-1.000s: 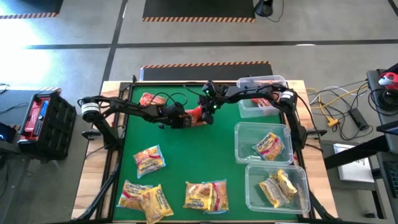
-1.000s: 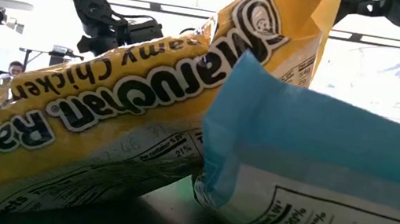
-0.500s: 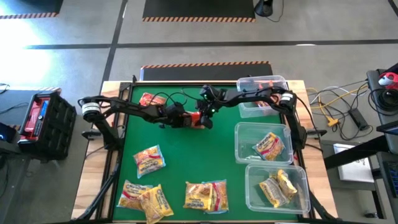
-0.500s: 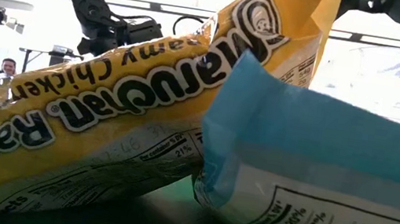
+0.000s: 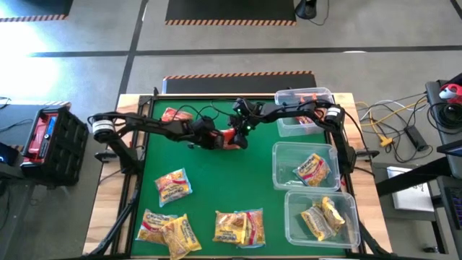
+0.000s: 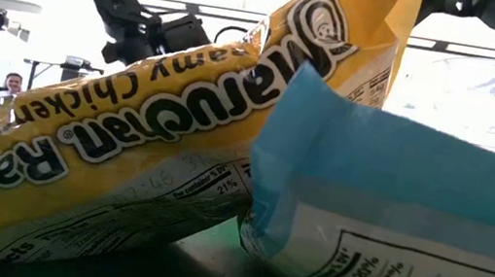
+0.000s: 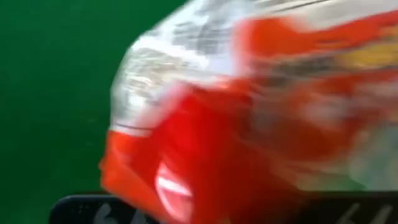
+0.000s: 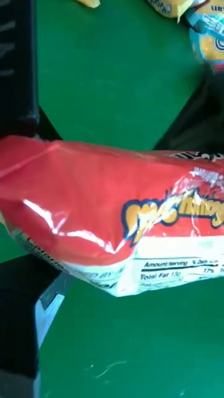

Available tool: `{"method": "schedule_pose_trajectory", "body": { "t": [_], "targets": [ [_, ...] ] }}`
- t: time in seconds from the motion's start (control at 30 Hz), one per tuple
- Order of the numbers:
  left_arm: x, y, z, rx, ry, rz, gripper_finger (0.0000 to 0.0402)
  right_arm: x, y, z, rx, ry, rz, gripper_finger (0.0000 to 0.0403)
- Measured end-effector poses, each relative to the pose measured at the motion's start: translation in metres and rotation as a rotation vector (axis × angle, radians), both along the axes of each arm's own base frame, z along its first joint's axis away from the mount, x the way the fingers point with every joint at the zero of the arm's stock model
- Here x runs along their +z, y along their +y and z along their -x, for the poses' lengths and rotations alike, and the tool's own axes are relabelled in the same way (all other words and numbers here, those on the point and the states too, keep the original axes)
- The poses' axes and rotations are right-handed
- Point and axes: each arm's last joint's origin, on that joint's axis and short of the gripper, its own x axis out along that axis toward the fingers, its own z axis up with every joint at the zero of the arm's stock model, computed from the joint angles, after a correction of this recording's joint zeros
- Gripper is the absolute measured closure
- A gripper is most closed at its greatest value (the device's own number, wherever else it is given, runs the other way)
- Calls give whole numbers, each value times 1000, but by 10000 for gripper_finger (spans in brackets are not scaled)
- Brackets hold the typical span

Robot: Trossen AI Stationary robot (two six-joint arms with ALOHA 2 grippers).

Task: Sort Maruchan noodles
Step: Put the top right red noodle pack into the top transparent bin

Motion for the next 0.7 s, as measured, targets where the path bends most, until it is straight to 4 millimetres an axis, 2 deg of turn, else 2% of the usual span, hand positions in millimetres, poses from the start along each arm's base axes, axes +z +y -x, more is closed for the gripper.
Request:
{"method": "schedule_pose_trajectory", "body": {
  "t": [0.3,0.5,0.7],
  "targets": [
    [32,-1,7,13,-93,-62,401,12,-21,18,-72,44,-14,254],
    [50,3,14,44,-132,-159,401,38,-42,37,-172,28,50,254],
    [57,11,19,106,-128,-257,401,71,-69,65,-387,36,140,254]
  ]
}}
